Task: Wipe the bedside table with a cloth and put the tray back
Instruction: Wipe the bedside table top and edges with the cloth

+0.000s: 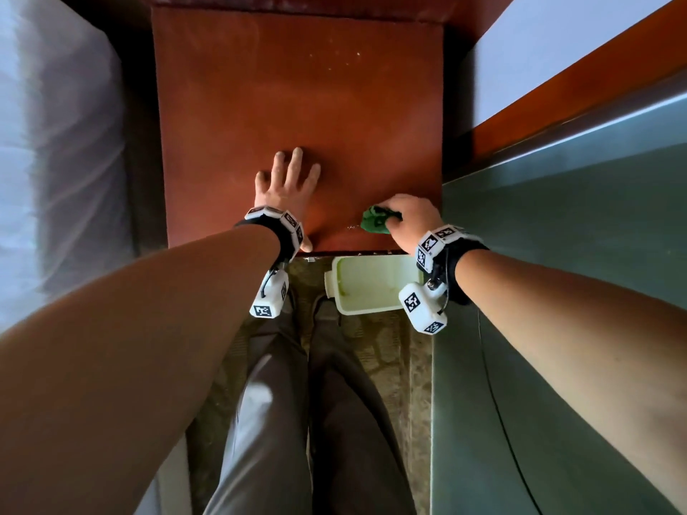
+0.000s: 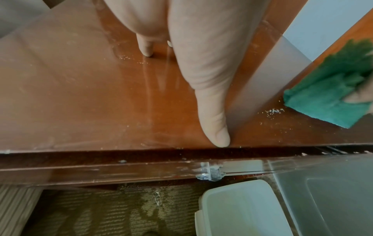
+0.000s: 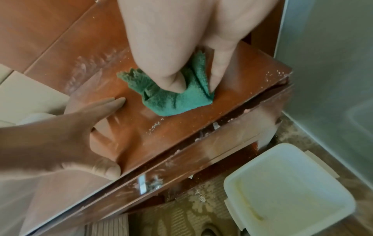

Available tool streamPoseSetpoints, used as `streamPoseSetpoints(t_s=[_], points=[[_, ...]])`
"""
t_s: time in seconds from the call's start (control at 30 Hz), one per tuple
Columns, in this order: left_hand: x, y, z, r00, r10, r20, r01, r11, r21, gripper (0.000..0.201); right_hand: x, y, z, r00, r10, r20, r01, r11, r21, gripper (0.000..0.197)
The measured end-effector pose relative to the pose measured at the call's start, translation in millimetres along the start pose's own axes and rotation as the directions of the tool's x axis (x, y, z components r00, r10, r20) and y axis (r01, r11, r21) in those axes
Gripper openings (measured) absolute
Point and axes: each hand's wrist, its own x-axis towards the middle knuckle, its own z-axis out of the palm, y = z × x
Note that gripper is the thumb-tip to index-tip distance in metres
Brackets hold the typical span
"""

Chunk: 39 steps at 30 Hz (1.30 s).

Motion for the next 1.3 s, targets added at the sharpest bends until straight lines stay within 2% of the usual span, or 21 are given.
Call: streamPoseSetpoints(t_s=[0.07,0.13,0.2,0.27,0.37,0.47,0.57,0.73,0.77,0.83,0.9,0.97,1.07,1.2,1.3], points=[[-0.2,-1.1,-0.3,1.000,-0.003,0.004,0.003,1.000,0.005,0.157,11.4,-7.9,-4.3,0.995,-0.069,-0.068,0.071,0.997,0.029,0.040],[-0.1,-2.1,-1.3,1.000,-0.004,0.011,0.004,1.000,0.015,0.157,23.8,-19.1,-4.0,0.979,-0.184,-0.084,0.185,0.983,0.006,0.043],[-1.1,-2.0,-2.4,1.000,-0.003,0.019,0.003,1.000,0.010,0.155,31.1,-35.2,0.4,0.951,-0.309,-0.001,0.309,0.950,-0.056,0.045],[-1.8,-1.7,-3.0,1.000,-0.003,0.018,0.003,1.000,-0.013,0.153,36.1,-48.9,7.7,0.914,-0.380,0.141,0.397,0.910,-0.119,0.043],[-1.8,-1.0,-4.1,1.000,-0.003,0.026,0.003,1.000,-0.020,0.154,36.2,-57.0,14.4,0.874,-0.372,0.311,0.446,0.870,-0.211,0.037],[-0.9,-1.7,-3.8,1.000,-0.002,0.026,0.003,1.000,-0.019,0.156,29.1,-44.6,11.0,0.860,-0.387,0.333,0.481,0.832,-0.275,0.034],[-0.9,-0.3,-3.5,1.000,-0.008,0.021,0.009,1.000,-0.019,0.156,17.1,-19.5,-1.3,0.881,-0.367,0.299,0.453,0.838,-0.306,0.032],[-1.6,0.6,-3.6,1.000,-0.009,0.017,0.009,1.000,-0.016,0.157,5.3,8.6,-20.7,0.927,-0.200,0.317,0.301,0.902,-0.310,0.039],[-1.7,0.6,-3.5,1.000,-0.008,0.014,0.008,1.000,-0.012,0.157,5.5,9.6,-21.8,0.952,-0.170,0.255,0.234,0.940,-0.248,0.039],[-1.9,0.6,-3.4,1.000,-0.011,0.009,0.011,1.000,-0.002,0.157,9.3,9.2,-24.6,0.997,-0.052,0.048,0.056,0.995,-0.079,0.037],[-1.7,0.4,-2.6,1.000,-0.008,0.008,0.008,1.000,0.001,0.157,15.8,8.6,-29.4,0.983,0.100,-0.155,-0.095,0.995,0.040,0.034],[-1.4,0.0,-2.8,1.000,-0.001,0.015,0.001,1.000,-0.003,0.157,23.9,9.2,-32.1,0.953,0.176,-0.248,-0.164,0.984,0.070,0.032],[-0.9,-0.3,-1.6,1.000,0.003,0.018,-0.003,1.000,-0.009,0.157,27.4,8.2,-28.6,0.959,0.209,-0.193,-0.206,0.978,0.033,0.036],[-0.7,-0.2,-0.5,1.000,0.000,0.006,0.000,1.000,-0.009,0.157,10.9,4.5,-20.2,0.989,0.098,-0.113,-0.106,0.992,-0.066,0.036],[-0.4,-0.5,0.0,1.000,0.003,0.007,-0.003,1.000,-0.001,0.157,-10.7,7.4,-8.9,0.999,0.054,0.005,-0.054,0.994,-0.100,0.035]])
